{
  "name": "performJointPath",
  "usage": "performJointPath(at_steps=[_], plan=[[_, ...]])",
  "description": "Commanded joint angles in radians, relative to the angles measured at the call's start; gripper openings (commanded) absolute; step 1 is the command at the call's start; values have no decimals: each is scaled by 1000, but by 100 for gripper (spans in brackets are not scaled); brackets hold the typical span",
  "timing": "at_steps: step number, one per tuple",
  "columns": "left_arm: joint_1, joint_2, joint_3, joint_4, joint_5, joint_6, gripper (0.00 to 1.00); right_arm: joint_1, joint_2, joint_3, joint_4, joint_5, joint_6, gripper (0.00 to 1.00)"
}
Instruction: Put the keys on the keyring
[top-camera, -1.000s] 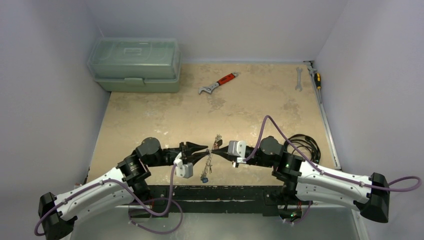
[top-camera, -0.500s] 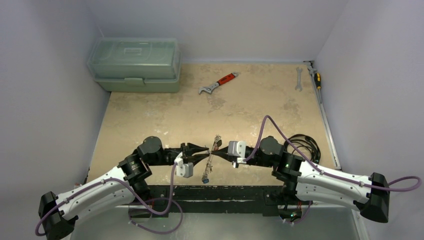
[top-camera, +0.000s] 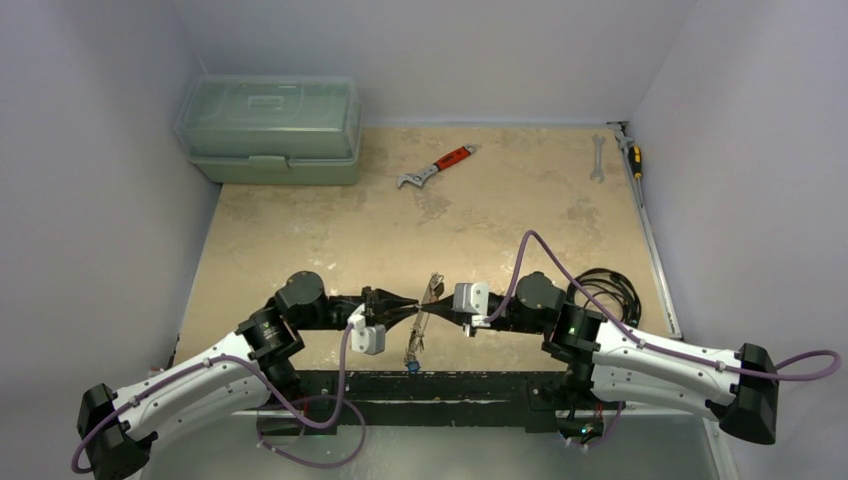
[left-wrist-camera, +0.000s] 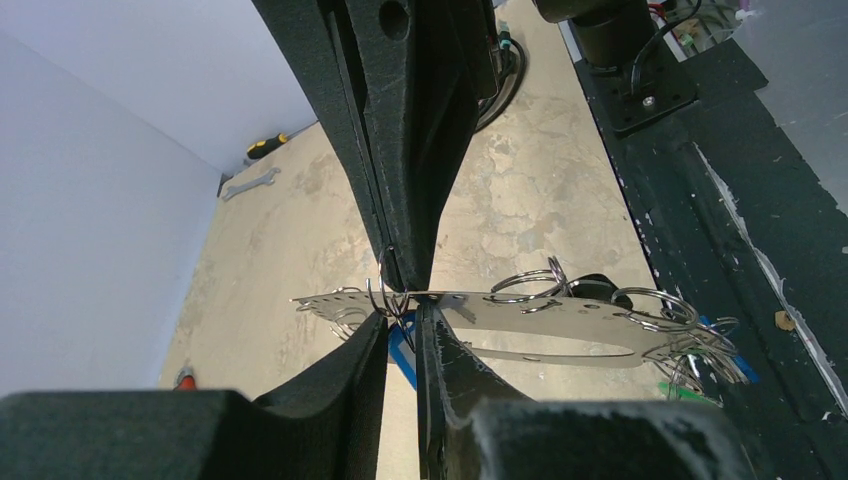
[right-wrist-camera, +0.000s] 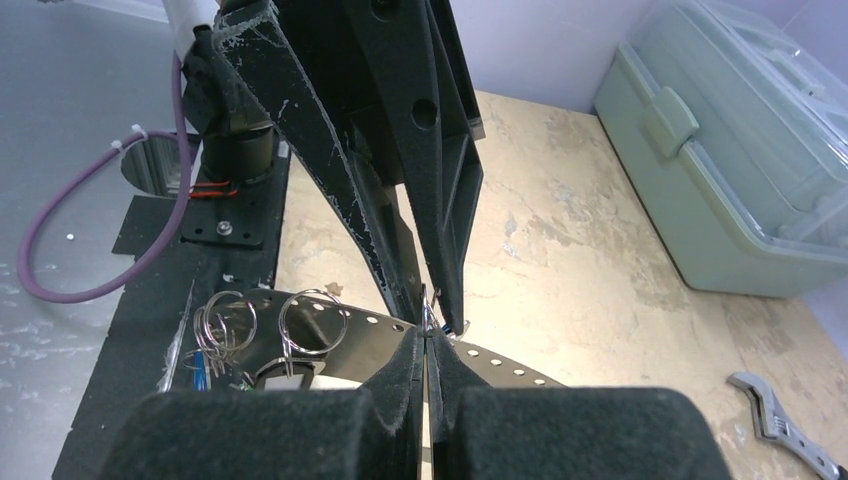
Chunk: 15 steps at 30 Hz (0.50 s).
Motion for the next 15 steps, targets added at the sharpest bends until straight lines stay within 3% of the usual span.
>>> performJointPath(at_steps=[1,15], plan=[[7,3,22,46,36,-15,15,3,-3,16,80,-18,14,0],[11,8,22,58,47,-27,21,3,15,18,79,-29,16,0]])
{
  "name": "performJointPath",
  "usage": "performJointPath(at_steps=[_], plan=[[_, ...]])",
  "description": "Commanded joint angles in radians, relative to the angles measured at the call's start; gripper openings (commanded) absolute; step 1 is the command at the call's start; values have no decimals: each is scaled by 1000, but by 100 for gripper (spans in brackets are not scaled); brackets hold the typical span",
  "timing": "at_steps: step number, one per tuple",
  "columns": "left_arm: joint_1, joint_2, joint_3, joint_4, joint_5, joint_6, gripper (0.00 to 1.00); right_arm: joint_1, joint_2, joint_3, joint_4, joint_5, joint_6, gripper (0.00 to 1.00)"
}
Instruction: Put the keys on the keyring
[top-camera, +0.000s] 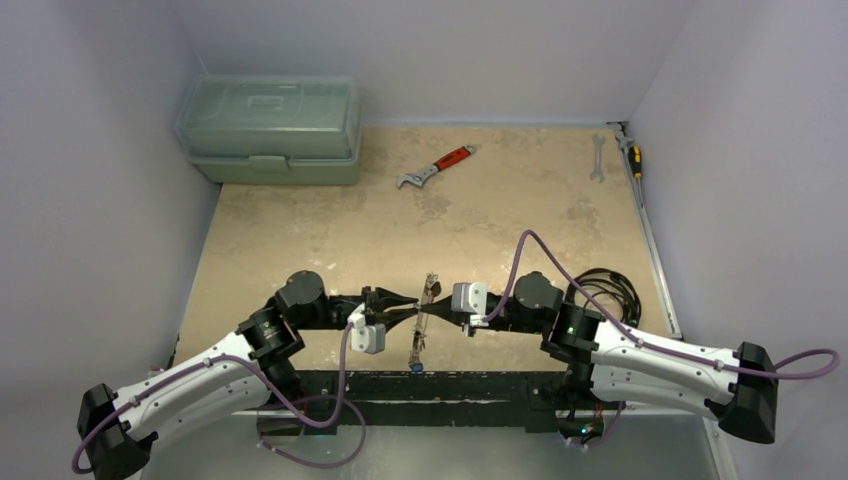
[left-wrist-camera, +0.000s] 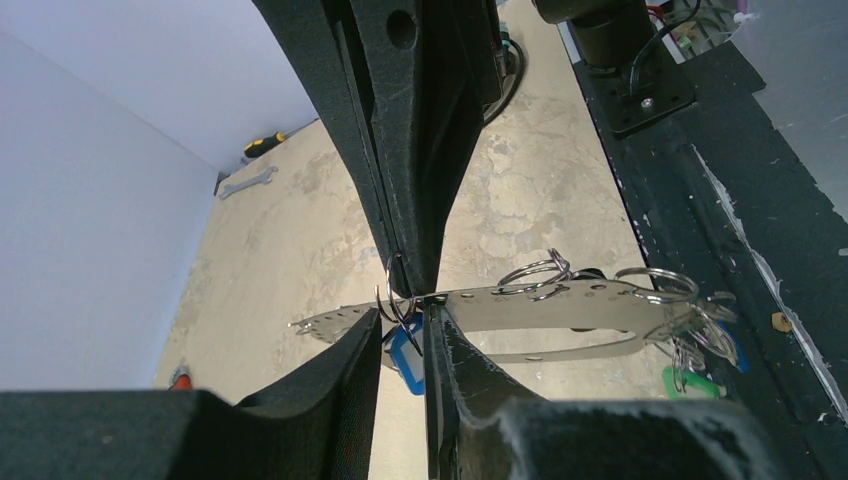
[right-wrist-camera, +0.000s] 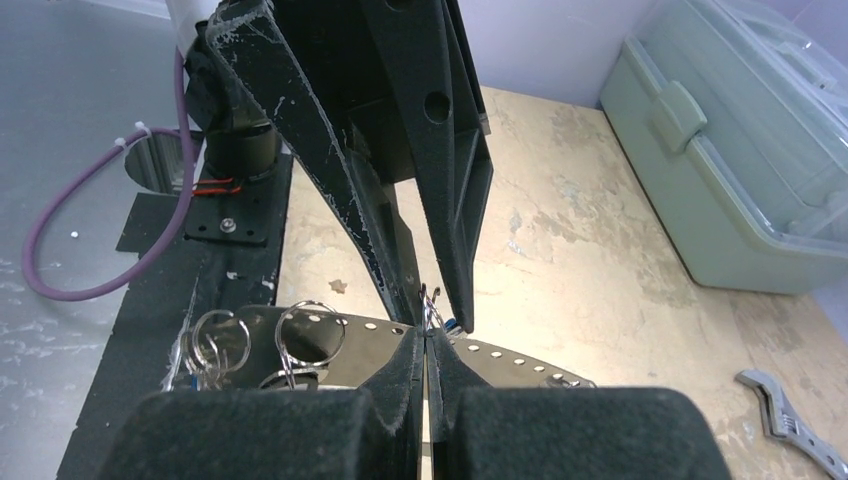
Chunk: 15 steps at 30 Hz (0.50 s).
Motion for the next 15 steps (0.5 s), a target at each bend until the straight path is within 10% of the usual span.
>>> performJointPath(at_steps=[1,15], plan=[[9,6,22,56,45,-19,20,3,9,19,79,-25,10,0],[15,1,19,63,70,-15,8,3,23,21,83,-28,11,0]])
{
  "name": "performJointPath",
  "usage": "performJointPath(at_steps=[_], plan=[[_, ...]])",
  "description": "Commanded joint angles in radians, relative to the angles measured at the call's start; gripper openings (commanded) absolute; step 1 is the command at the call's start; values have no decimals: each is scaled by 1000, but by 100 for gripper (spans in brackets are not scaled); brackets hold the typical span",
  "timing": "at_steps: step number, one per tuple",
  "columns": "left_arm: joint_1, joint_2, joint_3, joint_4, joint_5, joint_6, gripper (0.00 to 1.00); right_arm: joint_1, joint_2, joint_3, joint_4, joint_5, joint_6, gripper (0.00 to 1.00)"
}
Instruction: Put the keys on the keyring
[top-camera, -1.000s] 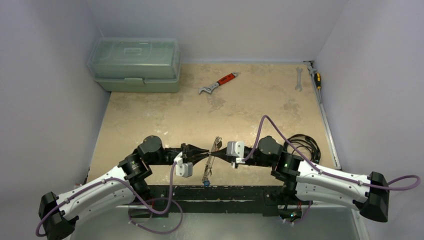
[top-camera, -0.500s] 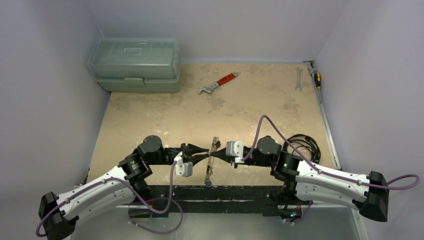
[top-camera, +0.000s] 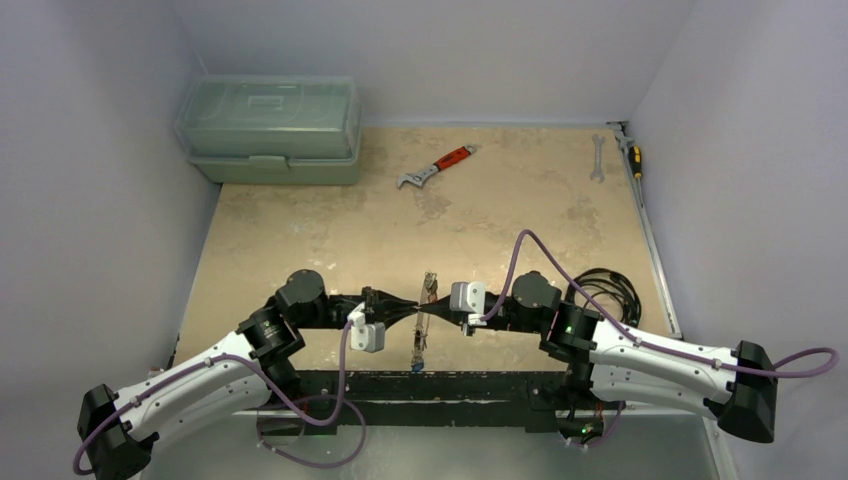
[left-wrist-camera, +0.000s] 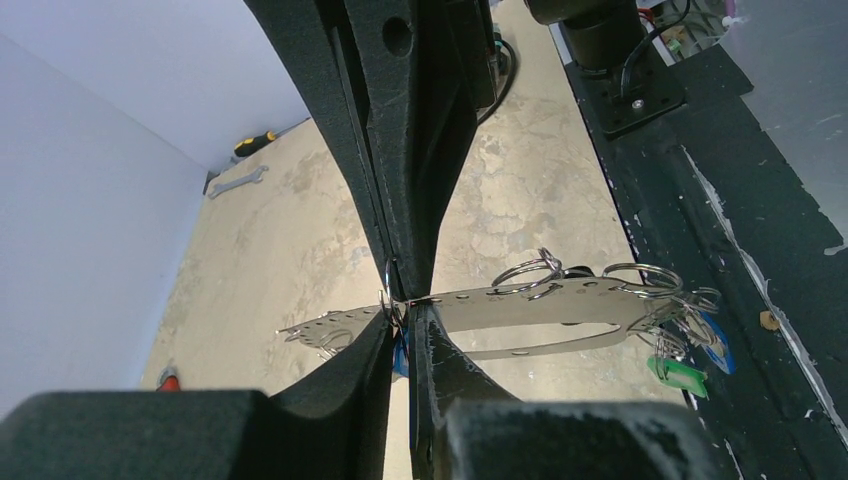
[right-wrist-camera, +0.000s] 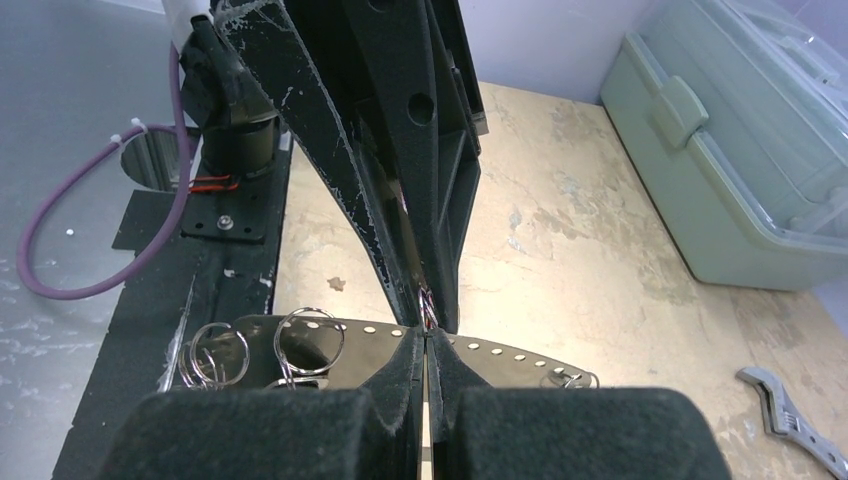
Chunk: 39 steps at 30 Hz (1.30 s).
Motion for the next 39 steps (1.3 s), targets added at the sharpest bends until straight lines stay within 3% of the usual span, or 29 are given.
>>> performJointPath(at_steps=[1,5,11,16,19,39], plan=[[2,-6,19,64,48,-7,7,3,8,21,78,-31,12,0],[4,-6,22,59,57,3,0,3,12,21,82,-38,15,0],[12,6,75,-12,-7,54,0,3,15,32,58,-36,7,1],[17,2,81,-21,-60,60,0,3,26,47,23,-28,16,27],[18,-1,83,-26,-87,60,0,3,25,66,-19,-10,13,33],[18,28,91,-47,-126,57,0,3,72,122,-65,72,5,32]])
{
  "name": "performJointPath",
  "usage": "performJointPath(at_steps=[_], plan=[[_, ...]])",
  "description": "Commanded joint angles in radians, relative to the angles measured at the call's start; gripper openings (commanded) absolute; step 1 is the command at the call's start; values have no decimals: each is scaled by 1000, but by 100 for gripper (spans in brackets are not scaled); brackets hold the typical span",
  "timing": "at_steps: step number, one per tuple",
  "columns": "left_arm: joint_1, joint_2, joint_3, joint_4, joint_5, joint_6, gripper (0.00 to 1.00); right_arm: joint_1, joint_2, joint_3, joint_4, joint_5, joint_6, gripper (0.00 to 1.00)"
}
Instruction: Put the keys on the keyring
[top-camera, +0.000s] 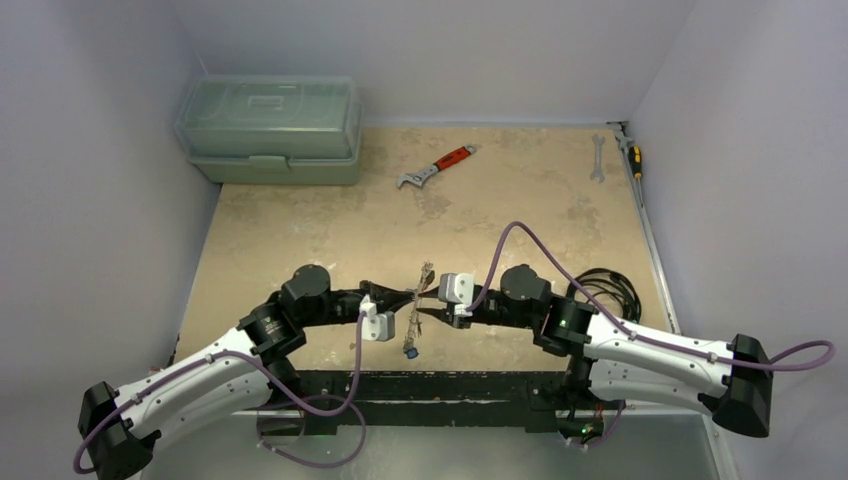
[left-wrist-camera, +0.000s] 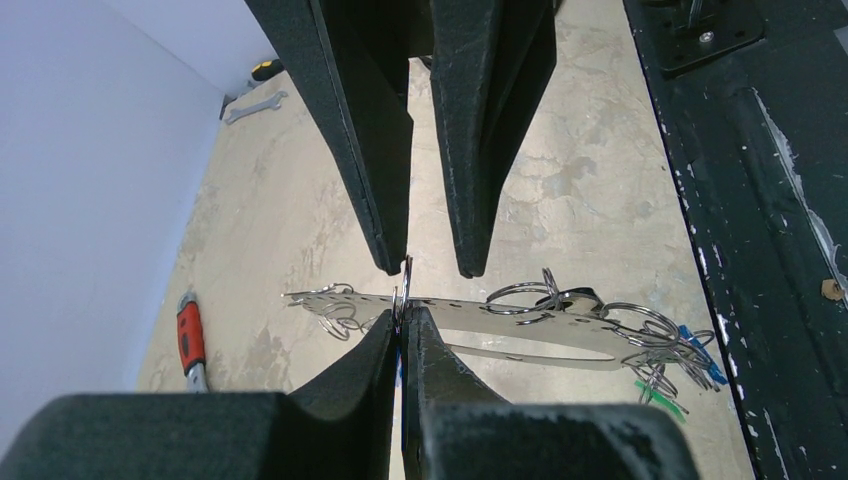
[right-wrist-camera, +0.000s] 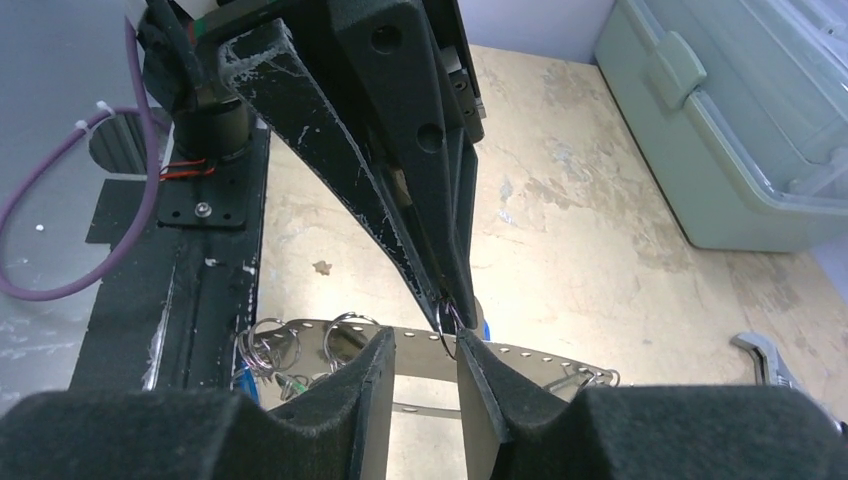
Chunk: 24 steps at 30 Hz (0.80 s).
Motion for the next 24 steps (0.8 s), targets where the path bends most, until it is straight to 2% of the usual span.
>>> performJointPath(at_steps=[1,5,16,18,21,24], plan=[[4,-3,51,48,5,18,0,3,18,46,27,21,2,31],[4,1,52,47,6,17,0,3,30,50,44,42,0,23],[4,4,54,39,4,18,0,3,57,48,75,63,0,19],[3,5,55,39,3,19,0,3,59,47,82,60,2,15],[4,6,56,38,5,20,0,3,62,47,90,57,2,0],[4,3,55,34,14,25,0,3,58,45,94,55,1,0]])
